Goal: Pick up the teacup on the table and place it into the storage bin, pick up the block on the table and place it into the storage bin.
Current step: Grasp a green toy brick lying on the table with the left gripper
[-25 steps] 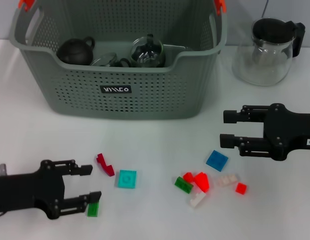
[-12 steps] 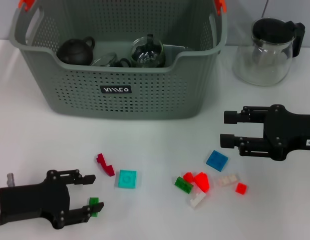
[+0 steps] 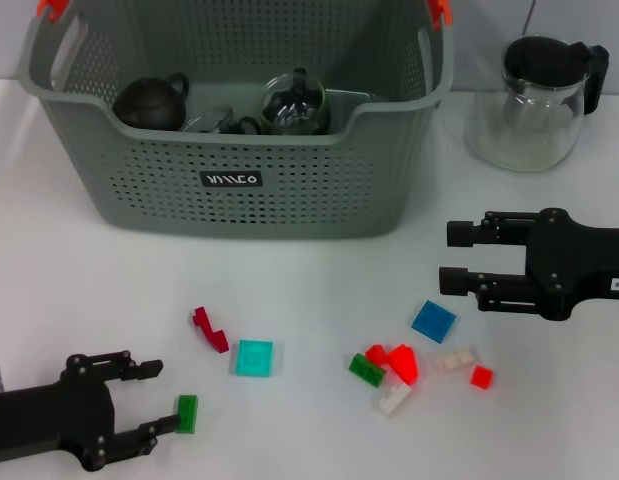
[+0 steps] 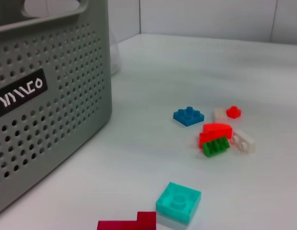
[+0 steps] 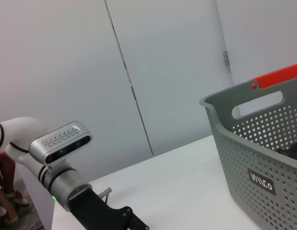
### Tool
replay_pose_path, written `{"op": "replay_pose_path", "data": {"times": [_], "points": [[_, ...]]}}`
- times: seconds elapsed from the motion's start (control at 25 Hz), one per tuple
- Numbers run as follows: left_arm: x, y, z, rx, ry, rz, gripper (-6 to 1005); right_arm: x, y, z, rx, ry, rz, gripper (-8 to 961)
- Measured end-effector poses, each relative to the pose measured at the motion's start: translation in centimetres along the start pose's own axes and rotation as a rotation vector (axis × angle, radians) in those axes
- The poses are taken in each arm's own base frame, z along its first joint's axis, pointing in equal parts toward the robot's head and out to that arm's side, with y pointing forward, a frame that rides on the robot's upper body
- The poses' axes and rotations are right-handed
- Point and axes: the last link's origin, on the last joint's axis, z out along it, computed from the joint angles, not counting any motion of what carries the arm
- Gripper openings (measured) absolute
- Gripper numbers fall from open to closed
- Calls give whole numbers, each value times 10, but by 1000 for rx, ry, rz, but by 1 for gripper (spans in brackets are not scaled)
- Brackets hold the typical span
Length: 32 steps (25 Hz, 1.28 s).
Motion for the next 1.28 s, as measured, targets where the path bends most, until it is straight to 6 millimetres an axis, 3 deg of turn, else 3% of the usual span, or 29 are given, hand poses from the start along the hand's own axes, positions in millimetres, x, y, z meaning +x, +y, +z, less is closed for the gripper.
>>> {"op": "replay_pose_path", "data": {"times": [0.56,1.28], "points": [[-11,3,7,39,-8,-19,618,0,0,0,1,0,1,675],[0,3,21,-4,37,-5,612,1,0,0,2,0,4,674]]}}
